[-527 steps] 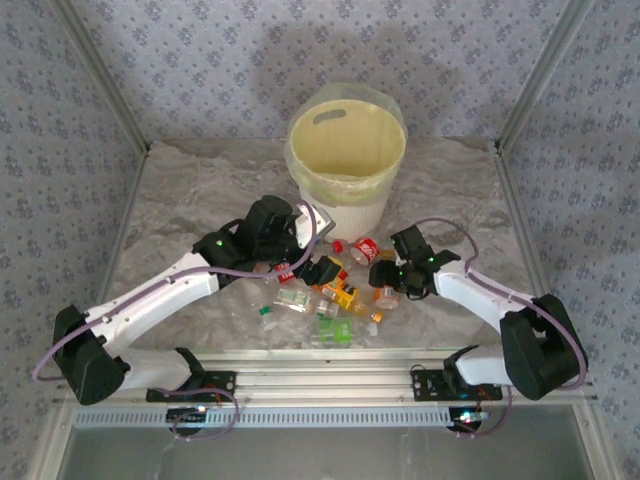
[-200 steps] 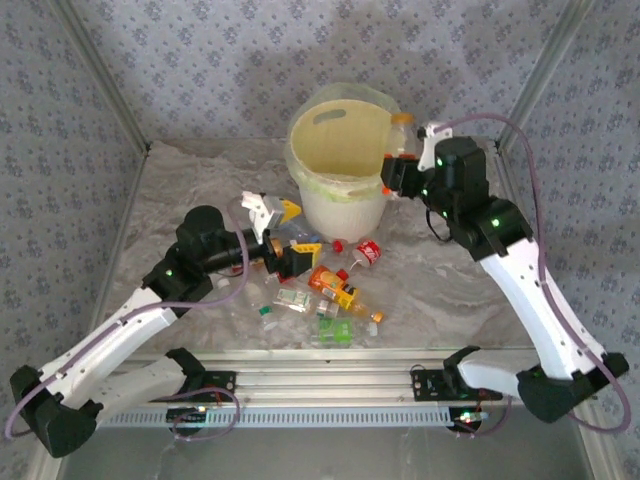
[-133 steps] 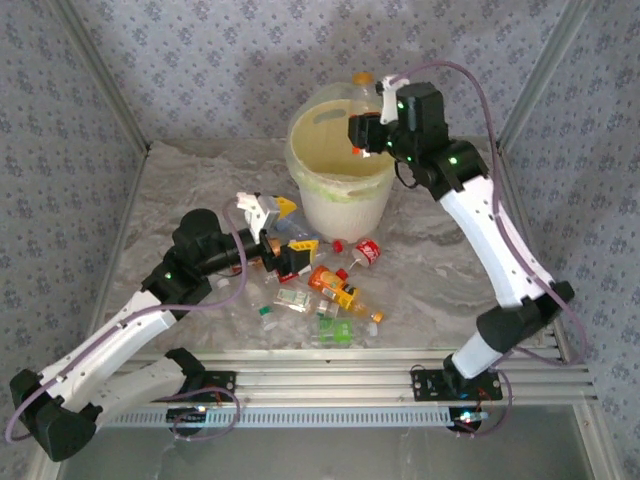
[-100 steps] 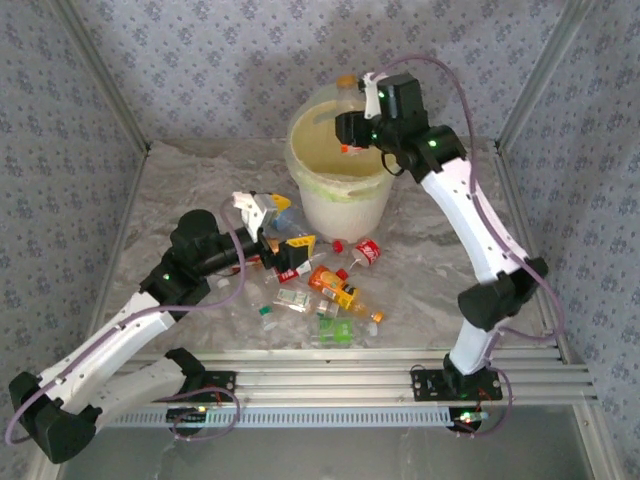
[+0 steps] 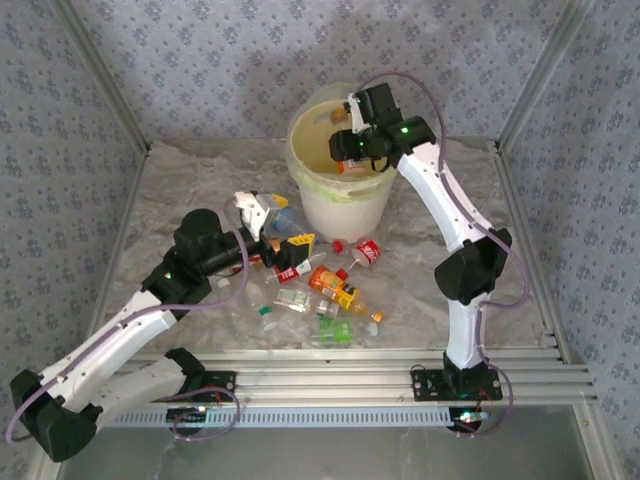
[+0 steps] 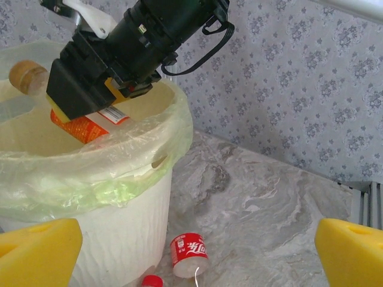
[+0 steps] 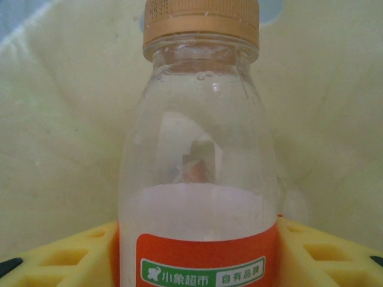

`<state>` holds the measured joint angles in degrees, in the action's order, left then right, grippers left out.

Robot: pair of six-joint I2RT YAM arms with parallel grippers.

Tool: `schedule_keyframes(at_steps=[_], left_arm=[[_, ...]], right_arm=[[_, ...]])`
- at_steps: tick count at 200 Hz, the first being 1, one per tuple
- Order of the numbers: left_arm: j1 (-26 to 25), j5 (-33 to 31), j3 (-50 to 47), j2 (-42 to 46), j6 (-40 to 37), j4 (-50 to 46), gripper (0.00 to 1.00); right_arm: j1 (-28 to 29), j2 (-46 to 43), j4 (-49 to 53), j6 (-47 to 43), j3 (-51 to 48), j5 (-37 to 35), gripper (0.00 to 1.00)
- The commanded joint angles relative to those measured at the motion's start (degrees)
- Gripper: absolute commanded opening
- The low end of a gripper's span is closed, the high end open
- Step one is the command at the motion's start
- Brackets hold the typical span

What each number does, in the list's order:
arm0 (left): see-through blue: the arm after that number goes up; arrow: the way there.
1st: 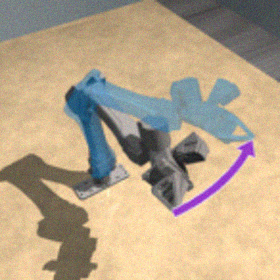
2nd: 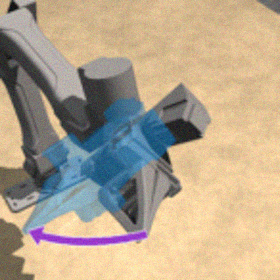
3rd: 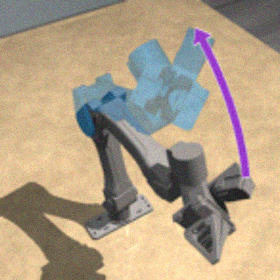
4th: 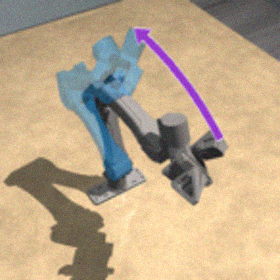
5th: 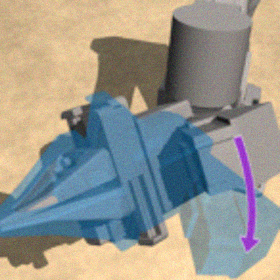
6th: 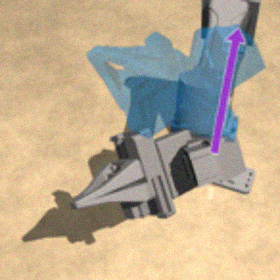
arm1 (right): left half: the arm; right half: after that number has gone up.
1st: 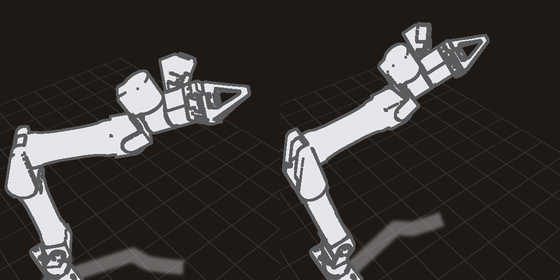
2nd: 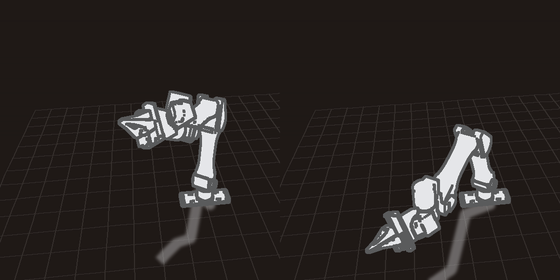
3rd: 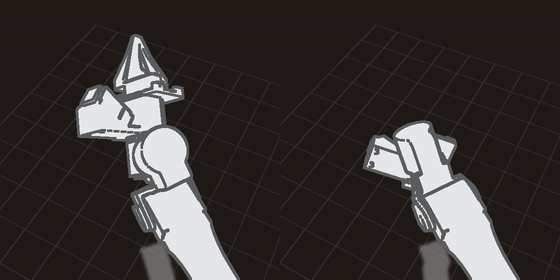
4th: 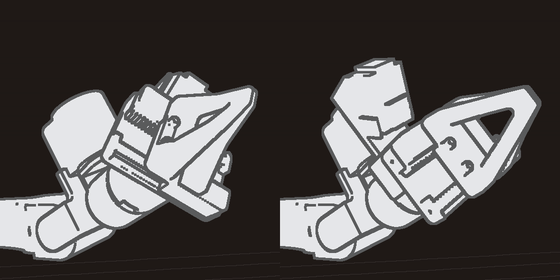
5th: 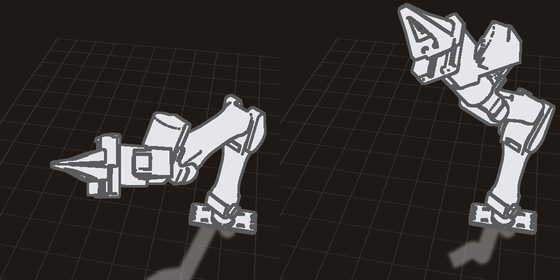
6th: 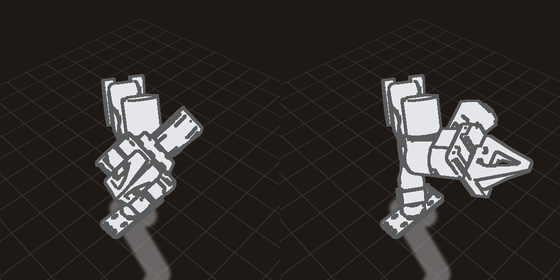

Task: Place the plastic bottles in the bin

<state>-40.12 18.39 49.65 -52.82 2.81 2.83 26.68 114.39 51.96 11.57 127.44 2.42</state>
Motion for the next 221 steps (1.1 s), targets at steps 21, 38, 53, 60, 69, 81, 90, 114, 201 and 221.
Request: schedule_keyframes(at_steps=[21, 38, 53, 60, 69, 81, 90, 114, 201, 221], left_arm=[[0.3, -0.1, 1.1, -0.8, -1.0, -0.5, 1.00], [0.2, 0.1, 1.2, -1.0, -1.0, -0.7, 1.00], [0.2, 0.1, 1.4, -1.2, -1.1, -1.1, 1.00], [0.2, 0.2, 1.5, -1.3, -1.2, -1.3, 1.00], [0.2, 0.2, 1.6, -1.4, -1.3, -1.6, 1.00], [0.2, -0.1, 1.7, -1.7, -1.7, -1.9, 1.00], [0.2, -0.2, 1.8, -1.9, -1.8, -2.2, 1.00], [0.2, 0.3, 2.5, -2.3, -2.0, -3.1, 1.00], [-1.4, -1.6, 3.1, -1.9, -3.1, -5.1, 1.00], [-1.4, -2.6, 3.3, -2.3, -2.3, -5.3, 1.00]], right_arm=[[-0.7, 0.2, 1.3, 1.0, -2.0, 1.6, 0.61], [-0.8, 0.1, 0.8, 1.0, -3.0, 1.9, 0.63], [-0.9, 0.0, 0.3, 1.2, -3.7, 2.1, 0.66], [-0.9, -0.1, -0.1, 1.3, -3.8, 2.4, 0.67], [-1.0, -0.2, -0.3, 1.4, -3.8, 3.2, 0.69], [-1.1, -0.3, -0.7, 1.8, -3.4, 4.0, 0.72], [-1.0, -0.2, -0.8, 2.0, -2.9, 4.2, 0.75], [-1.0, -0.9, -1.4, 2.1, -2.2, 3.9, 0.81], [0.3, -12.0, -6.3, 1.0, -7.8, 0.1, 0.85], [0.4, -16.1, -7.4, 0.3, -9.6, -0.1, 0.85]])
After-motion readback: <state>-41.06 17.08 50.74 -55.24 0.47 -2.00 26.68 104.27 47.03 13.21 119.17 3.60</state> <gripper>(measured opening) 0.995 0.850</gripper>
